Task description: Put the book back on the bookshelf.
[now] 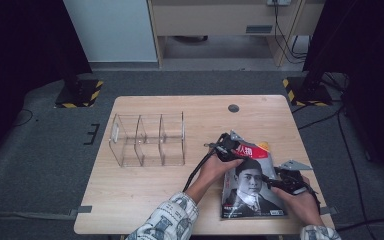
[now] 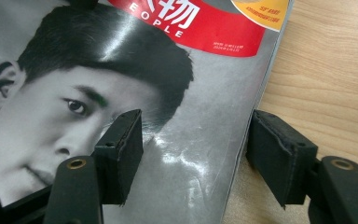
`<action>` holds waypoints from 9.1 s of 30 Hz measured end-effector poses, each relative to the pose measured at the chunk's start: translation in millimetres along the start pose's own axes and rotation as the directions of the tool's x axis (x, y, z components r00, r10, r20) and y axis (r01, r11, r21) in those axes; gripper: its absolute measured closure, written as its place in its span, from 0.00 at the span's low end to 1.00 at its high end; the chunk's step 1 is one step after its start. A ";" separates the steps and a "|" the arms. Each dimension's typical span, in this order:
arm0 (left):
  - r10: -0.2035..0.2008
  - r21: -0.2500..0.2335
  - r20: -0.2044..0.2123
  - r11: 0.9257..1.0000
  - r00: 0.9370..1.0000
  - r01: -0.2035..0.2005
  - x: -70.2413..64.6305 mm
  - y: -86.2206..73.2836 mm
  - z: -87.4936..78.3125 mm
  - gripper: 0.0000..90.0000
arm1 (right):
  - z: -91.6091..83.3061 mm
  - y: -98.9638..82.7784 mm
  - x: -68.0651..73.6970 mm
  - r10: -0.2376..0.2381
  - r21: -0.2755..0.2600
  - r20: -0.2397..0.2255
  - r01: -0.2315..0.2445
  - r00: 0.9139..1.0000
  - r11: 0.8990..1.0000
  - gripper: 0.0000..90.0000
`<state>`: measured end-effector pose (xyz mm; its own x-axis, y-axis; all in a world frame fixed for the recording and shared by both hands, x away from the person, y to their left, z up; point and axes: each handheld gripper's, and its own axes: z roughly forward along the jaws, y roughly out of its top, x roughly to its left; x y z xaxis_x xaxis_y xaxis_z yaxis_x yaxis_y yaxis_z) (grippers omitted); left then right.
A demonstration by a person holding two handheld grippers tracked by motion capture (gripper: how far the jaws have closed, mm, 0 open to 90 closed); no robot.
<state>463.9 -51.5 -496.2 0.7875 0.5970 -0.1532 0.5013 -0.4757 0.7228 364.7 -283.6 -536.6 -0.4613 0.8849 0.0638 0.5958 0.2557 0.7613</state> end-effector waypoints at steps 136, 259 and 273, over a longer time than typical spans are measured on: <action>0.024 -0.367 0.022 0.930 0.999 -0.015 -32.2 59.6 -175.8 0.96 | -1.1 -1.1 -8.1 0.065 0.016 0.162 -0.069 0.985 0.998 0.29; -0.105 -0.451 -0.184 0.893 0.977 0.011 34.2 -87.4 -382.4 0.96 | -1.0 -0.9 -7.9 0.060 0.022 0.156 -0.064 0.986 0.998 0.29; -0.164 -0.468 -0.248 0.883 0.955 0.030 53.2 -116.9 -416.8 0.96 | -0.6 -0.7 -8.1 0.060 0.021 0.154 -0.064 0.986 0.998 0.29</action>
<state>297.7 305.2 -308.0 0.5804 0.8085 -0.0975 0.2983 -0.0996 0.9493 367.6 -291.2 -537.2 -0.3176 0.9482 0.0095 0.6379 0.2063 0.7419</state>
